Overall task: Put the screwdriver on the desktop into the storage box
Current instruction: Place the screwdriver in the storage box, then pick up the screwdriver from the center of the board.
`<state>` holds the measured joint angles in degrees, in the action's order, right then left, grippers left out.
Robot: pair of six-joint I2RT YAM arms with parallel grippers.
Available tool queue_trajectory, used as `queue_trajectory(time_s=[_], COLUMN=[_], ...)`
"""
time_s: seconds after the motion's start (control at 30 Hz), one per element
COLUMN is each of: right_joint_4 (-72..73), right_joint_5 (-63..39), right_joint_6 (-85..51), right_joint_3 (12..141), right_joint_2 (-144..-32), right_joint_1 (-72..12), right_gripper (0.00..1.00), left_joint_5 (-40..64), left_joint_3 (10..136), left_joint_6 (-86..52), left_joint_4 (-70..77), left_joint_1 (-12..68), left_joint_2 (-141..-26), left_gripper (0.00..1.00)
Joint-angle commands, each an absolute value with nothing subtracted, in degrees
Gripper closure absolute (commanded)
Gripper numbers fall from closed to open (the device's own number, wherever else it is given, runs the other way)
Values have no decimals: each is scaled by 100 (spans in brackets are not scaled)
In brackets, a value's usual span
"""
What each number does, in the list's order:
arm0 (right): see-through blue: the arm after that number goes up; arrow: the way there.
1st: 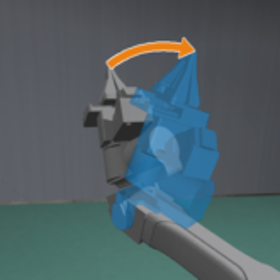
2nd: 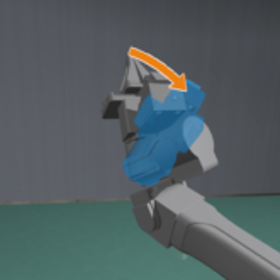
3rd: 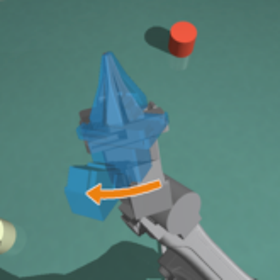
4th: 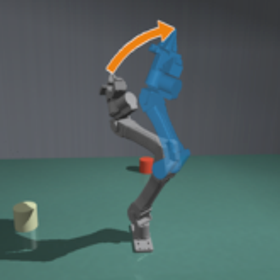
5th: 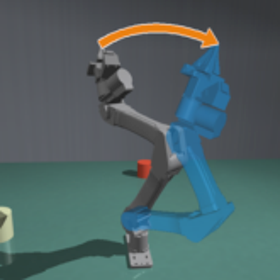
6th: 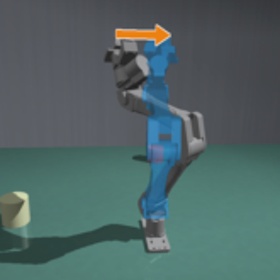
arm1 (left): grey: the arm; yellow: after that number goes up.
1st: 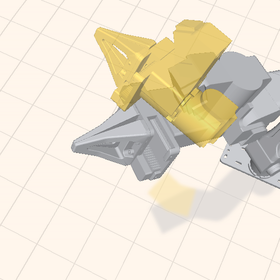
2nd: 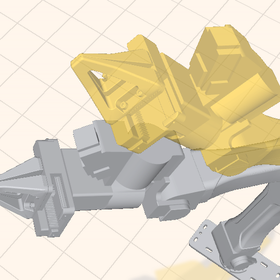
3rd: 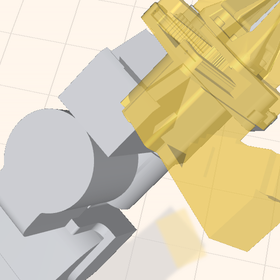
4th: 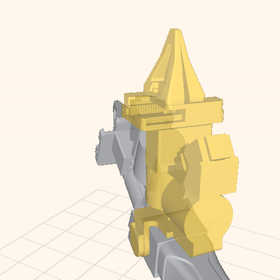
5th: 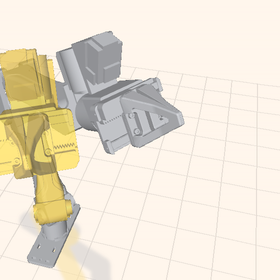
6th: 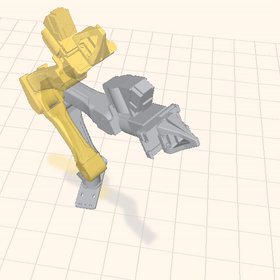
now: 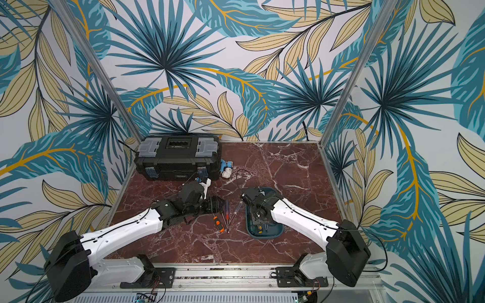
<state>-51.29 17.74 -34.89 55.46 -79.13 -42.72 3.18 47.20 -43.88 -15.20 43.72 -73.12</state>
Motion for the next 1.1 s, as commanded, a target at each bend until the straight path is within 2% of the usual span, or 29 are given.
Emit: queue_trajectory(time_s=[0.0, 0.13, 0.27, 0.4, 1.07], right_joint_4=[-5263, -5282, -5190, -4938, -4764], right_joint_5=[1745, 1439, 1180, 861, 686], right_joint_6=[-3541, -3676, -3861, -3987, -4113], right_joint_3=[5677, 5689, 5626, 5513, 5371], right_joint_2=[-7782, -7485, -7220, -7009, -6781], right_joint_1=[-4261, -4263, -4290, -4319, -4385], right_gripper=[52, 63, 77, 84, 90], left_joint_5=[21, -363, -571, -781, -317], left_joint_3=[5084, 5373, 5386, 5432, 5752], left_joint_6=[-4220, -4266, -4526, -4716, -5094], left_joint_4=[-1866, -2500, -2856, -3264, -3107], left_joint_1=[4424, 4497, 4571, 4664, 4744], left_joint_2=[-7511, -7873, -8093, -8353, -9577], left_gripper=[30, 35, 38, 42, 48])
